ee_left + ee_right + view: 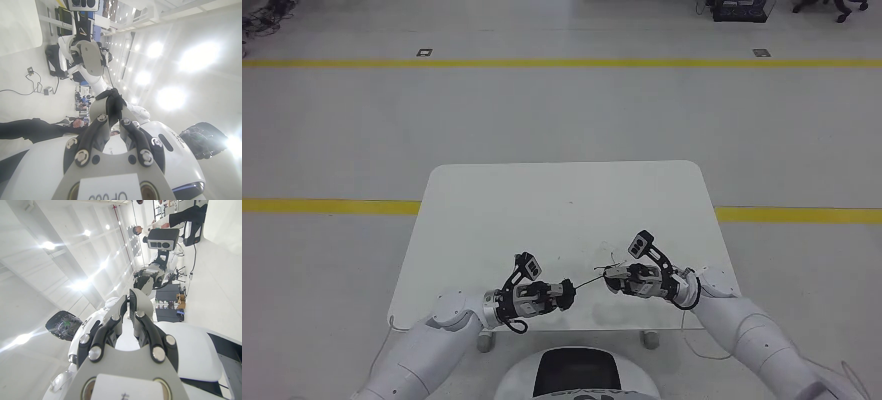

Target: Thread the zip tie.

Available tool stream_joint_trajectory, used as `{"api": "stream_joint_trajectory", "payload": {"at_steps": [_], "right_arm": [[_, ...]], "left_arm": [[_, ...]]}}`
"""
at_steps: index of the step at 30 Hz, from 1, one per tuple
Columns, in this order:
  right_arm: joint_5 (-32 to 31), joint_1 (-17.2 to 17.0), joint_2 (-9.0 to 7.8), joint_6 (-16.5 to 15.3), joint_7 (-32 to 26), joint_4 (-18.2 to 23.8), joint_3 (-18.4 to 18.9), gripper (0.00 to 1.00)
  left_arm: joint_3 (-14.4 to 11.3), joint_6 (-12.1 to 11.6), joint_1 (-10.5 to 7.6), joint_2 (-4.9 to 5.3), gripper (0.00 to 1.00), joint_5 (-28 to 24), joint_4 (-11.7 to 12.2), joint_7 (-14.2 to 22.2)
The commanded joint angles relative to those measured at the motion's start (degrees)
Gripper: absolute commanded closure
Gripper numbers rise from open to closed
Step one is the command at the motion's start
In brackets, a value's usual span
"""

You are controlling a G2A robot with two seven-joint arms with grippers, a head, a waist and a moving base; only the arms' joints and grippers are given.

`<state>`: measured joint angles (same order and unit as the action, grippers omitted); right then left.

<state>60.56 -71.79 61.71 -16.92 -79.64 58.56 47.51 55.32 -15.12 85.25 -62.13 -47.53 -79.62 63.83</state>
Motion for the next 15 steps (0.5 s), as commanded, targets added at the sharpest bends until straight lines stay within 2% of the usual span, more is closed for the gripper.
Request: {"api": "stream_joint_trajectory", "payload": {"at_steps": [1, 8, 10, 11, 15], "right_arm": [[-0.07, -0.01, 0.0, -0.03, 0.0, -0.02, 0.02, 1.0], [-0.66, -0.13, -0.09, -0.13, 0.0, -0.17, 0.3, 1.0], [-1.02, -0.16, -0.12, -0.27, 0.0, -0.19, 0.43, 1.0], [-1.13, -0.19, -0.14, -0.31, 0.0, -0.18, 0.49, 1.0], [-1.74, -0.3, -0.23, -0.59, 0.0, 0.05, 0.87, 1.0]], "left_arm": [[-0.08, 0.06, -0.01, 0.02, 1.0, 0.06, 0.02, -0.2], [-0.51, 0.29, -0.25, 0.09, 1.0, 0.31, 0.11, -0.66], [-0.63, 0.77, -0.42, 0.14, 0.19, 1.16, 0.15, -1.48], [-0.67, 0.93, -0.42, 0.16, 0.0, 1.41, 0.06, -2.03], [-0.75, 1.62, -0.31, 0.14, 0.0, 0.74, 0.03, -2.87]]}}
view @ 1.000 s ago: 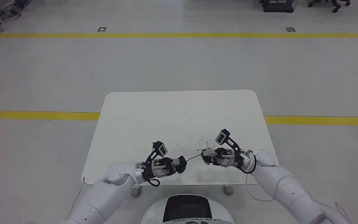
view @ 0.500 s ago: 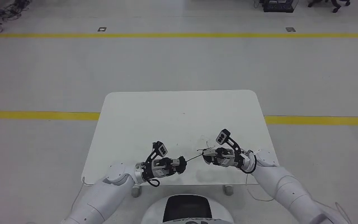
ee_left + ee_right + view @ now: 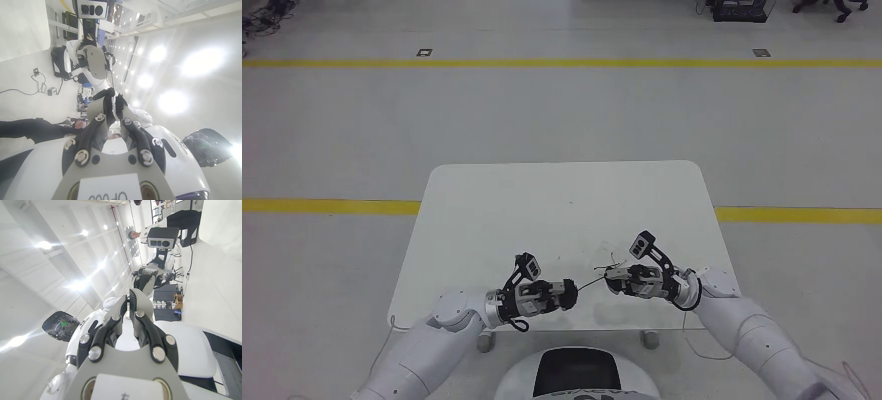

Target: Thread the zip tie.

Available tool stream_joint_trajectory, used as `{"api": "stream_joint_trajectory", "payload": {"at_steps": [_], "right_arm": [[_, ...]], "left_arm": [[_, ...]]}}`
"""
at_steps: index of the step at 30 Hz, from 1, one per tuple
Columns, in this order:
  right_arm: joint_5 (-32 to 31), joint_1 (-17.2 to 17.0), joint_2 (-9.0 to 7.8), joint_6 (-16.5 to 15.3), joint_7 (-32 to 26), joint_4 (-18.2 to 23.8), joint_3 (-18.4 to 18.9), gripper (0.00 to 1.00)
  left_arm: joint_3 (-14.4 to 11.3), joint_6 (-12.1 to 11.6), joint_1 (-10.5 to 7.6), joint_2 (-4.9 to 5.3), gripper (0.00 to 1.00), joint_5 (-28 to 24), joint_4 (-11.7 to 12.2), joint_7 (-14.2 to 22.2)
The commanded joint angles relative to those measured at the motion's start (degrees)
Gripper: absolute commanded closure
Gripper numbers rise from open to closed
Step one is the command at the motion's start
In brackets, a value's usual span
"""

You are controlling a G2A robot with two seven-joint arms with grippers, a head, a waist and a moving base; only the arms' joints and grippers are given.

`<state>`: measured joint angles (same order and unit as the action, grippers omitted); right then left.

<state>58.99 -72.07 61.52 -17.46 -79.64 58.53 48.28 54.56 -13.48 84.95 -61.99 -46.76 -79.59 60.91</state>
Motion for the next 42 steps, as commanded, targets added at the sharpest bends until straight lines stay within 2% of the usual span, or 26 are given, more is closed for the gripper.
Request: {"api": "stream_joint_trajectory", "payload": {"at_steps": [1, 20, 22, 24, 25, 28, 32, 34, 42], "right_arm": [[-0.4, -0.04, -0.08, -0.08, 0.0, 0.15, 0.24, 1.0], [-1.64, -0.24, -0.32, -0.42, 0.0, 1.35, 1.04, 1.0], [-1.71, -0.86, -0.22, -0.89, 2.26, 2.68, 1.35, 1.0], [-1.35, -1.6, -0.17, -1.76, 3.51, 3.48, 1.9, 1.0], [-0.75, -2.02, -0.1, -2.02, 4.15, 3.84, 2.36, 1.0], [0.14, -2.77, 0.14, -2.02, 4.27, 4.16, 3.35, 1.0], [1.69, -3.39, 0.7, -2.0, 3.29, 3.34, 3.75, 1.0], [1.72, -3.22, 0.95, -1.77, 2.84, 2.6, 3.58, 1.0], [1.12, -3.57, 1.03, -1.43, 4.39, 3.39, 3.46, 1.0]], "left_arm": [[0.0, -0.02, 0.0, 0.0, 0.0, -0.03, 0.0, 0.05], [0.0, -0.02, 0.0, 0.0, 0.0, -0.03, 0.0, 0.05], [-0.37, 0.61, -0.25, -0.04, 0.0, 1.98, -0.41, -2.68], [-0.76, 1.89, -0.35, -0.04, 0.0, 5.13, -0.98, -7.58], [-1.29, 3.11, -0.38, -0.06, 0.0, 7.85, -2.01, -10.93], [-2.22, 5.76, 0.04, -0.1, 0.0, 11.75, -4.63, -17.26], [-2.36, 7.7, 1.01, -0.15, 0.0, 13.08, -7.04, -24.01], [-2.26, 7.02, 1.26, -0.15, 0.0, 13.28, -7.8, -25.11], [-2.37, 6.91, 1.25, -0.18, 0.0, 13.4, -7.94, -25.5]]}}
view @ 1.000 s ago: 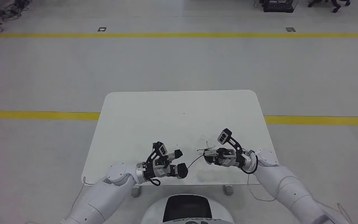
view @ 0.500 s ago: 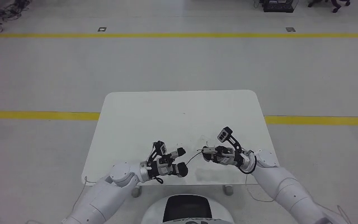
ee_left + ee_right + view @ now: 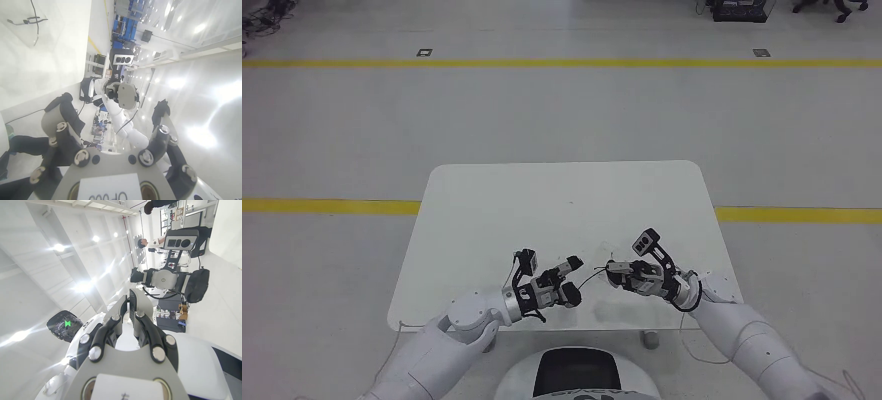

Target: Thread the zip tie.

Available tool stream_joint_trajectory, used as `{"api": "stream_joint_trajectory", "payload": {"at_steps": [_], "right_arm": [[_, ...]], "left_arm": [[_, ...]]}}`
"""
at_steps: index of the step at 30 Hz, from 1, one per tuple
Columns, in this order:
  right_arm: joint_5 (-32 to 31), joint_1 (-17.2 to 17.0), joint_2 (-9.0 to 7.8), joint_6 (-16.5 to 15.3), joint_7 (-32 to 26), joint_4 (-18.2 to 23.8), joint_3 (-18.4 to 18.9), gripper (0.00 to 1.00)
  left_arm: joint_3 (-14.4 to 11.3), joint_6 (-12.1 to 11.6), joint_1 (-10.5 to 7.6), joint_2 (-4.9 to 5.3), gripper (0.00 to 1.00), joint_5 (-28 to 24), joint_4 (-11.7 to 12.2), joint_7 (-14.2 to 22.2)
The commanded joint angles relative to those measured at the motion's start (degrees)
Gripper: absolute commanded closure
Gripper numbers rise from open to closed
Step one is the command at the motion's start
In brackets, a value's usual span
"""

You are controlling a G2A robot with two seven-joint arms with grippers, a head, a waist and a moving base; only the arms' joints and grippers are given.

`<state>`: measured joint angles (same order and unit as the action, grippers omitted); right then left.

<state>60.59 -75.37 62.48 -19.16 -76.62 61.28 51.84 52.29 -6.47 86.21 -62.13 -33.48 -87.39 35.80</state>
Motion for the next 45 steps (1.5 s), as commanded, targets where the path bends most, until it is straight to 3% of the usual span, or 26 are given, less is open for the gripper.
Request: {"api": "stream_joint_trajectory", "payload": {"at_steps": [1, 7, 16, 27, 45], "right_arm": [[-0.76, -0.54, 0.11, 0.45, 2.07, 1.26, -0.09, 1.0], [-0.33, -1.75, 0.51, -0.03, 3.99, 2.67, 0.58, 1.0], [-0.52, -1.91, 0.66, -0.23, 4.87, 2.97, 0.77, 1.0], [1.34, -3.89, 1.25, 0.75, 5.73, 5.03, 2.22, 1.0], [0.06, -3.15, 2.86, 2.64, 4.75, 3.51, 1.51, 1.0]], "left_arm": [[-0.38, -0.2, 0.14, -0.13, 0.0, -0.35, -0.35, -0.74], [-1.06, -0.42, 0.08, -0.61, 0.0, -3.47, -0.24, -2.97], [-1.19, -0.86, -0.18, -0.72, 0.0, -2.93, -0.26, -4.4], [-1.97, -4.0, -0.61, -1.01, 0.0, -7.37, 0.92, 2.1], [-2.46, -4.53, -0.62, -1.04, 0.0, -7.94, 0.89, 3.01]]}}
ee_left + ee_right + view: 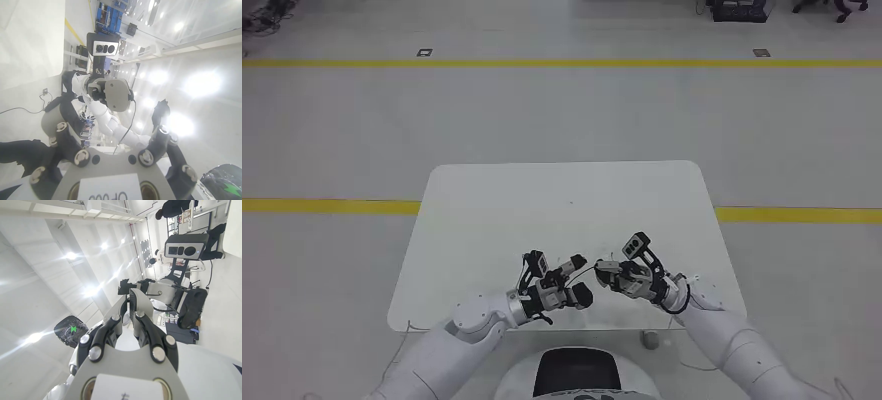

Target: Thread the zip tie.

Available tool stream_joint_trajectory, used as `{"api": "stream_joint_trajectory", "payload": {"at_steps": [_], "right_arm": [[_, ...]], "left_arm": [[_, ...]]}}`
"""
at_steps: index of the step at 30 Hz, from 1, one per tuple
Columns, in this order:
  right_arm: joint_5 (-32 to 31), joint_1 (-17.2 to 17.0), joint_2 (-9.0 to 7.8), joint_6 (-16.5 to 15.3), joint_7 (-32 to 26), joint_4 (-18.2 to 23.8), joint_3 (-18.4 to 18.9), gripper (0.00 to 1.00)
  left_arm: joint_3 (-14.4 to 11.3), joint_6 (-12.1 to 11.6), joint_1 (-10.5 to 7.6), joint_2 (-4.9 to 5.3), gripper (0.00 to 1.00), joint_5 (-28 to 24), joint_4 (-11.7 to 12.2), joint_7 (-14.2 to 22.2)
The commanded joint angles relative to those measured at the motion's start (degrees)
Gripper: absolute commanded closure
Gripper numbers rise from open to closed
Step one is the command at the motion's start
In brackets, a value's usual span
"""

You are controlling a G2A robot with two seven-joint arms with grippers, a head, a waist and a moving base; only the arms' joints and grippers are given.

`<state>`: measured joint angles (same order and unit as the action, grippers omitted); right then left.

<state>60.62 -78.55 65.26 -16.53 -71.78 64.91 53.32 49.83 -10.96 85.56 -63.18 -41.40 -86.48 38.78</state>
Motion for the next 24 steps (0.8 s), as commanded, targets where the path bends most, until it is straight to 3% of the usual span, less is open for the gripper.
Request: {"api": "stream_joint_trajectory", "payload": {"at_steps": [1, 24], "right_arm": [[-0.01, 0.07, 0.15, 0.02, -0.14, -0.24, 0.04, 1.0], [-0.94, 0.44, 1.59, 1.04, -1.22, -1.59, 0.81, 1.0]], "left_arm": [[0.0, -0.06, 0.03, 0.01, 0.0, -0.04, -0.01, 0.03], [0.12, -0.05, -0.11, 0.13, 0.09, -0.54, 0.08, 0.31]]}}
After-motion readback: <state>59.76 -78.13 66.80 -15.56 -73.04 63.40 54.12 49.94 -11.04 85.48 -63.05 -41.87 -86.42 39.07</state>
